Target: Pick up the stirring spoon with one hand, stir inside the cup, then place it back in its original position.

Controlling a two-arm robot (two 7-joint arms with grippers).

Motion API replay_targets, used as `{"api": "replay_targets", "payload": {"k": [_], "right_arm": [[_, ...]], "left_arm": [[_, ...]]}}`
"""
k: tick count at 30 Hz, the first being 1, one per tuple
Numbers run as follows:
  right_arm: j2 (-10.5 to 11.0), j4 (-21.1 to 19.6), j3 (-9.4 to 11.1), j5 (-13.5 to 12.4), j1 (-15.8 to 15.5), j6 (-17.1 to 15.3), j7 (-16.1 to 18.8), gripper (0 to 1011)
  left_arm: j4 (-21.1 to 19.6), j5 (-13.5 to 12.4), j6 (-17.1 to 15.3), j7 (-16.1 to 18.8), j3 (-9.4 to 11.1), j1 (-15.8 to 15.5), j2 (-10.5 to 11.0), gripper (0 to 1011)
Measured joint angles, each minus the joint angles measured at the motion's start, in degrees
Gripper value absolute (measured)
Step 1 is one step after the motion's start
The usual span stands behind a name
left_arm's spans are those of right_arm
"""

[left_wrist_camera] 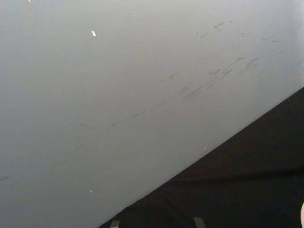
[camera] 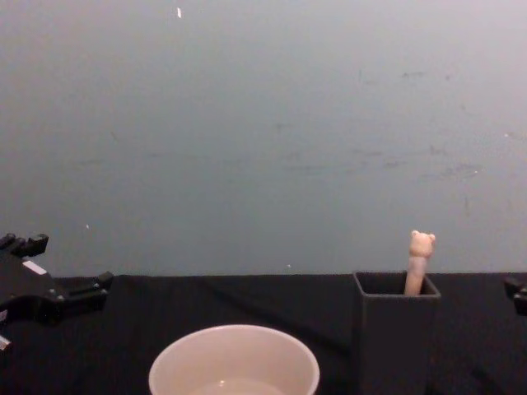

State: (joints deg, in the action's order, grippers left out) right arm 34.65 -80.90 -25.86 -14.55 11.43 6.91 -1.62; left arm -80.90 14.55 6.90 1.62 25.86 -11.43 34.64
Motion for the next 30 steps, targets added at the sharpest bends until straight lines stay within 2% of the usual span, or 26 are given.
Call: {"api": "replay_targets", "payload": {"k": [23, 26, 30], "right_arm": [[-0.02, -0.01, 0.09, 0.00, -0.04, 0.00, 0.07, 1000], [-0.12, -0.89, 0.85, -0.74, -0.58, 0.23, 1.21, 1000], [-0.13, -3.50, 2.21, -3.34, -1.90, 0.34, 4.01, 1000]], "left_arm": [[0.00, 0.00, 0.00, 0.00, 0.00, 0.00, 0.00, 1001], [0.00, 0.00, 0.00, 0.00, 0.00, 0.00, 0.00, 1001], [0.00, 0.00, 0.00, 0.00, 0.00, 0.00, 0.00, 1001]]}}
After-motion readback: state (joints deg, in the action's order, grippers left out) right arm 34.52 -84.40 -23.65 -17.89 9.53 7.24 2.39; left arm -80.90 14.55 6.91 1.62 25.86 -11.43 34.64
